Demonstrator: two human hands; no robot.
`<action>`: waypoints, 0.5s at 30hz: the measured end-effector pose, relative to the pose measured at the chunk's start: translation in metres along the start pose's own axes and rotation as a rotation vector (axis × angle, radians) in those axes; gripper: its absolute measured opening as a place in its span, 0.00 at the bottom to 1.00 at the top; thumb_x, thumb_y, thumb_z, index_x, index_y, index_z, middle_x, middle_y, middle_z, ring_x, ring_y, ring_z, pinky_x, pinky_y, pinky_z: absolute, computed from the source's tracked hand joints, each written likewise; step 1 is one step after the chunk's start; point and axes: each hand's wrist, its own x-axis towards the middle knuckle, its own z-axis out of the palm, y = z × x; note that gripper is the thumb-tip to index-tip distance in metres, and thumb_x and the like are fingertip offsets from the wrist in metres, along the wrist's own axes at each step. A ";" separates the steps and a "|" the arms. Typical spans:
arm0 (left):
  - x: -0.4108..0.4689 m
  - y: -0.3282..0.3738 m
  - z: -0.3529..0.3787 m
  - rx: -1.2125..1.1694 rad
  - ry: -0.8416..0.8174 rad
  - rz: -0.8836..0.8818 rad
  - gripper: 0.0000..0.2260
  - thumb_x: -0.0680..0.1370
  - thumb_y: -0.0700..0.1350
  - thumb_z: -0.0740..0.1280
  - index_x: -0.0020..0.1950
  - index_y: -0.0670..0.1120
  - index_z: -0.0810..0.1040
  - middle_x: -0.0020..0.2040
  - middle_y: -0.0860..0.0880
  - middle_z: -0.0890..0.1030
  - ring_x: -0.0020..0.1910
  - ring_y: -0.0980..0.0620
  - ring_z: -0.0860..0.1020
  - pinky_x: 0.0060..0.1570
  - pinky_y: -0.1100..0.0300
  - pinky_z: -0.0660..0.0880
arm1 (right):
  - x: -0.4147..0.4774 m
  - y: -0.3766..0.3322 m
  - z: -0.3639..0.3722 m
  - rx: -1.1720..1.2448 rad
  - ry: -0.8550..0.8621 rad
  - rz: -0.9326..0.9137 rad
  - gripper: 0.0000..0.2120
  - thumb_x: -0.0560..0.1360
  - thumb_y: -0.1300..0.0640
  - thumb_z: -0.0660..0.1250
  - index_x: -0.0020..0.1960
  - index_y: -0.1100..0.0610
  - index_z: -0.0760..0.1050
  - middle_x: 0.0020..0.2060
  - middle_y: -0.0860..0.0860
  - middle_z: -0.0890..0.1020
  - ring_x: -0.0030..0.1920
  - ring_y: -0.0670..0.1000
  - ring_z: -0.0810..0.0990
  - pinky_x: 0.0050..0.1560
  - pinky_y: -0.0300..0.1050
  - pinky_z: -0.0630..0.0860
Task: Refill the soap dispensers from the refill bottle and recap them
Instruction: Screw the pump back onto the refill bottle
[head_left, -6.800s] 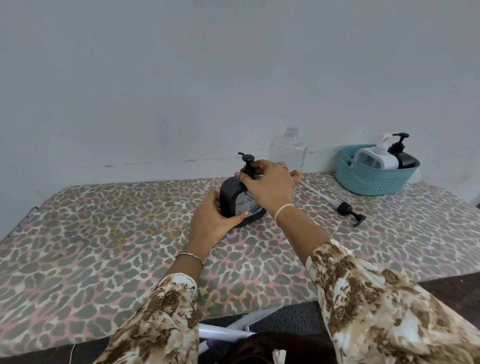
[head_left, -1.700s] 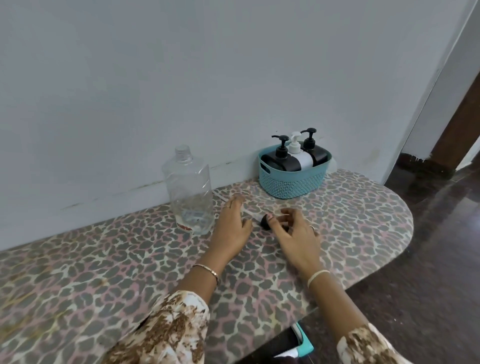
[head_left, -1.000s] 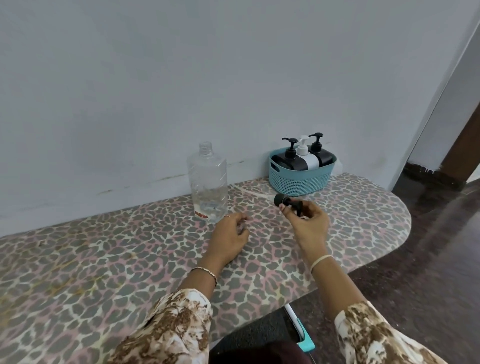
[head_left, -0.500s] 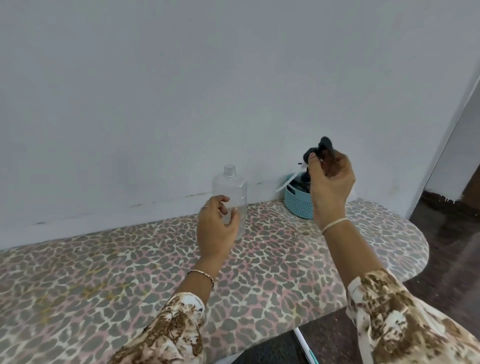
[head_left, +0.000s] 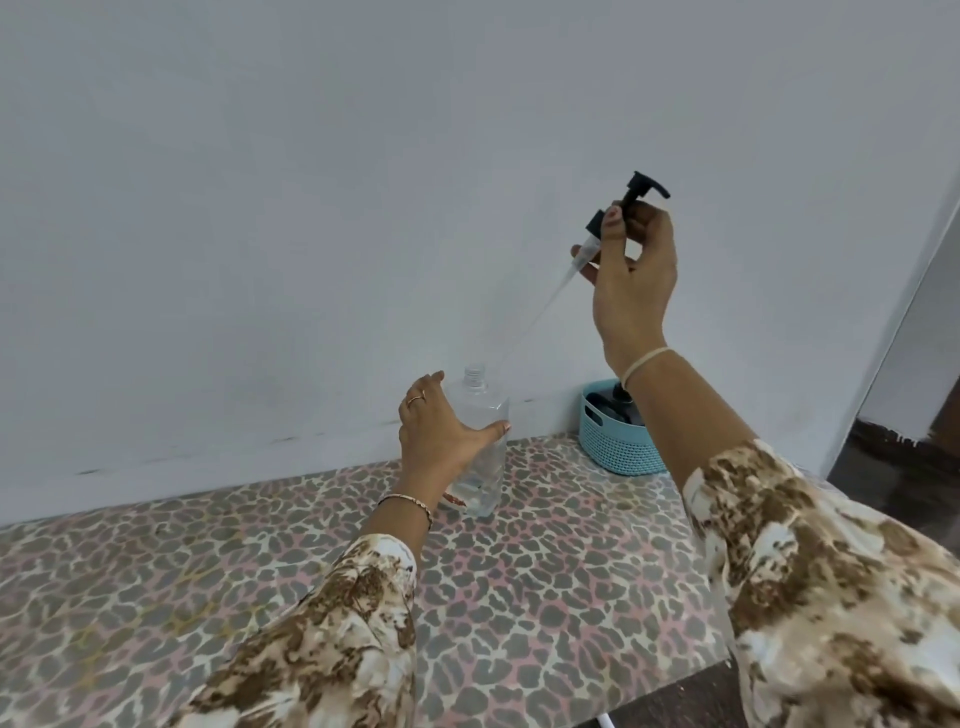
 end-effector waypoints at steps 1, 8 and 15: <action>0.003 0.000 0.001 0.001 -0.021 -0.011 0.49 0.62 0.64 0.76 0.75 0.48 0.57 0.74 0.47 0.61 0.74 0.45 0.58 0.70 0.46 0.63 | 0.002 0.001 0.004 0.002 -0.002 0.002 0.04 0.81 0.55 0.62 0.52 0.56 0.71 0.42 0.45 0.78 0.36 0.47 0.83 0.45 0.48 0.83; 0.006 -0.006 0.005 -0.060 -0.092 -0.020 0.49 0.62 0.64 0.76 0.76 0.50 0.57 0.72 0.49 0.68 0.71 0.48 0.66 0.66 0.48 0.69 | 0.009 0.006 0.025 -0.014 -0.006 0.000 0.06 0.80 0.54 0.62 0.53 0.57 0.71 0.44 0.45 0.78 0.35 0.50 0.82 0.48 0.53 0.82; 0.003 -0.004 0.004 -0.083 -0.087 -0.019 0.48 0.63 0.63 0.77 0.75 0.51 0.58 0.72 0.50 0.68 0.70 0.49 0.68 0.63 0.50 0.71 | 0.004 0.021 0.035 -0.123 -0.070 -0.067 0.06 0.80 0.53 0.61 0.53 0.54 0.71 0.43 0.43 0.78 0.36 0.48 0.82 0.48 0.56 0.80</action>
